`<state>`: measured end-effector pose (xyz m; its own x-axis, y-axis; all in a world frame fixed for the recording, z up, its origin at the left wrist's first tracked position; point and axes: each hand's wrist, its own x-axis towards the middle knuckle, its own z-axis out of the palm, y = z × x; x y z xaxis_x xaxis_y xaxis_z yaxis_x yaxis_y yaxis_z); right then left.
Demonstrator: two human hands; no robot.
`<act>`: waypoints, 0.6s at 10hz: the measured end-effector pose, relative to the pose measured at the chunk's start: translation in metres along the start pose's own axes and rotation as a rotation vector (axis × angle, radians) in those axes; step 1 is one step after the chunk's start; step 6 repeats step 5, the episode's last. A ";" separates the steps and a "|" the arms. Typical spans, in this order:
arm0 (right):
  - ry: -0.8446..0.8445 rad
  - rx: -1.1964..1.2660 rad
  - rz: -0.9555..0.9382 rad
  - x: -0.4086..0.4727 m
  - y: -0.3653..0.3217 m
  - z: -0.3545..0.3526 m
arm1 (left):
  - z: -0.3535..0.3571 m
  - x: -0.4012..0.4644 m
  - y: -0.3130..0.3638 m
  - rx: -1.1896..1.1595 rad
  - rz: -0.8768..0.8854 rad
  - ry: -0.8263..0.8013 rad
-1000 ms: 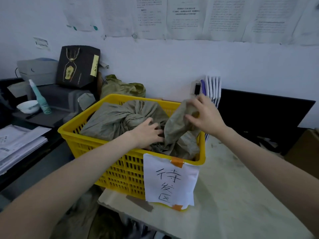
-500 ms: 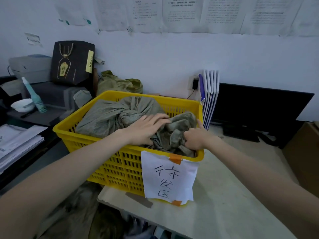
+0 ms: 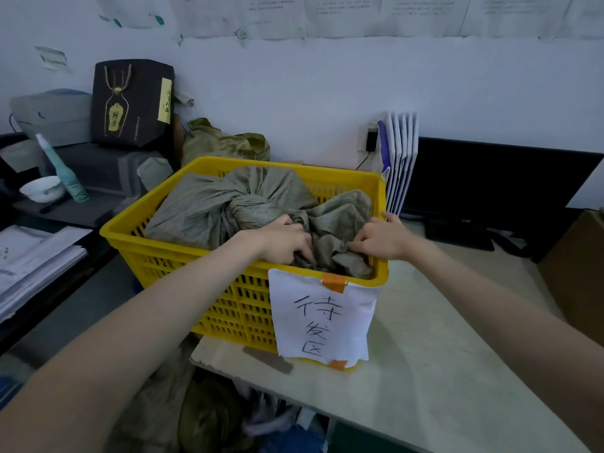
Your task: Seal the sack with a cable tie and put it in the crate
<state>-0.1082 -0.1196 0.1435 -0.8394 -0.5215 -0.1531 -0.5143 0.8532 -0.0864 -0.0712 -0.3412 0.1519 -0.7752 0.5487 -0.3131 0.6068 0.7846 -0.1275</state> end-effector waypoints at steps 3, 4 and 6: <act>0.328 0.258 -0.012 -0.019 -0.005 0.007 | -0.023 -0.026 0.014 -0.680 -0.145 0.397; 0.509 0.425 0.029 -0.029 -0.008 0.004 | -0.023 -0.029 0.021 -0.872 -0.162 0.548; 0.651 0.684 0.152 -0.039 -0.005 -0.003 | -0.028 -0.030 0.024 -1.084 -0.152 0.647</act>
